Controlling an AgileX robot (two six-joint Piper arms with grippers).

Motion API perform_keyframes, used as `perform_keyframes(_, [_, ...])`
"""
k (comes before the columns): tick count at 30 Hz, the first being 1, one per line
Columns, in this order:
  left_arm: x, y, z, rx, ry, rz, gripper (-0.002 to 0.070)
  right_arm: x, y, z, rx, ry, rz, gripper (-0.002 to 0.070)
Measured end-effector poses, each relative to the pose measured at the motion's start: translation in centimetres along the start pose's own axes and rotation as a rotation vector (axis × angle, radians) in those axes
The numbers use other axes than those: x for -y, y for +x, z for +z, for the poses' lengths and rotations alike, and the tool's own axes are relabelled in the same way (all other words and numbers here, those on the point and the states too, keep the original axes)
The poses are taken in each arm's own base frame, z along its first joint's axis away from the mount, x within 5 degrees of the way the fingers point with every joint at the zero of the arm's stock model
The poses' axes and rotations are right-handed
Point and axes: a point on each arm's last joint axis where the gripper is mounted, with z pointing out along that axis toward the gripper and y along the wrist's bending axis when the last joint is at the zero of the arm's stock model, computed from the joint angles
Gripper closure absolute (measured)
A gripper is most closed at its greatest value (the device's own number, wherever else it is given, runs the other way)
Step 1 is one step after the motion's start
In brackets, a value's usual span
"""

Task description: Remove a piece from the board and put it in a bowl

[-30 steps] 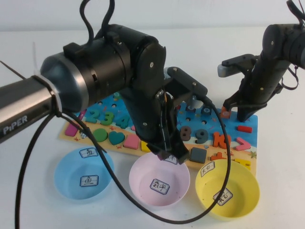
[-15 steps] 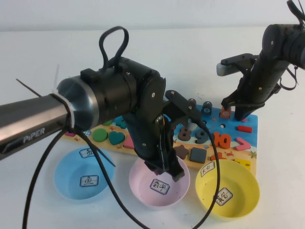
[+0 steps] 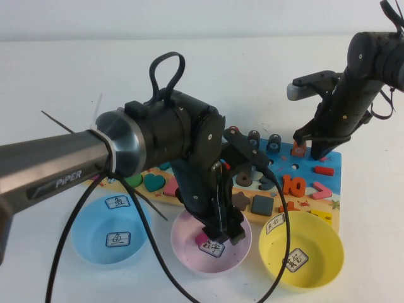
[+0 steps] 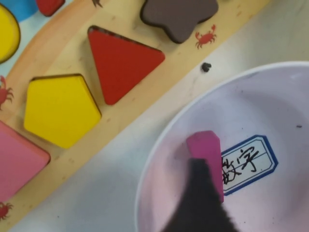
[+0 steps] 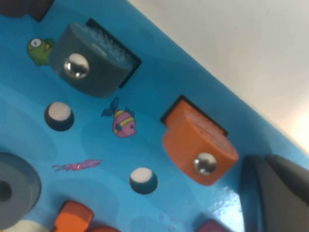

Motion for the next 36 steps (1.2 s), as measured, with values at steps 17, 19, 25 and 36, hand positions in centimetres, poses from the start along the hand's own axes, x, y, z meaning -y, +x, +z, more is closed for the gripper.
perform_keyframes(17, [-0.2,-0.2,-8.8,0.356,-0.134,0.019,0.0635,-0.3,0.0,-2.7,0.067,0.014,-0.008,0.0694])
perform_keyframes(19, [-0.1,0.1,-10.3,0.401,-0.152,0.024,0.0659,-0.5,0.1,-3.7,0.079,0.016,-0.011,0.0694])
perform_keyframes(25, [0.4,2.2,-14.5,0.593,-0.211,0.007,0.0676,-1.1,0.7,-7.5,0.146,0.027,0.002,0.0694])
perform_keyframes(36, [2.0,14.1,-16.4,0.867,-0.304,-0.193,0.0677,-5.1,8.6,-17.6,0.668,-0.072,-0.005,0.0694])
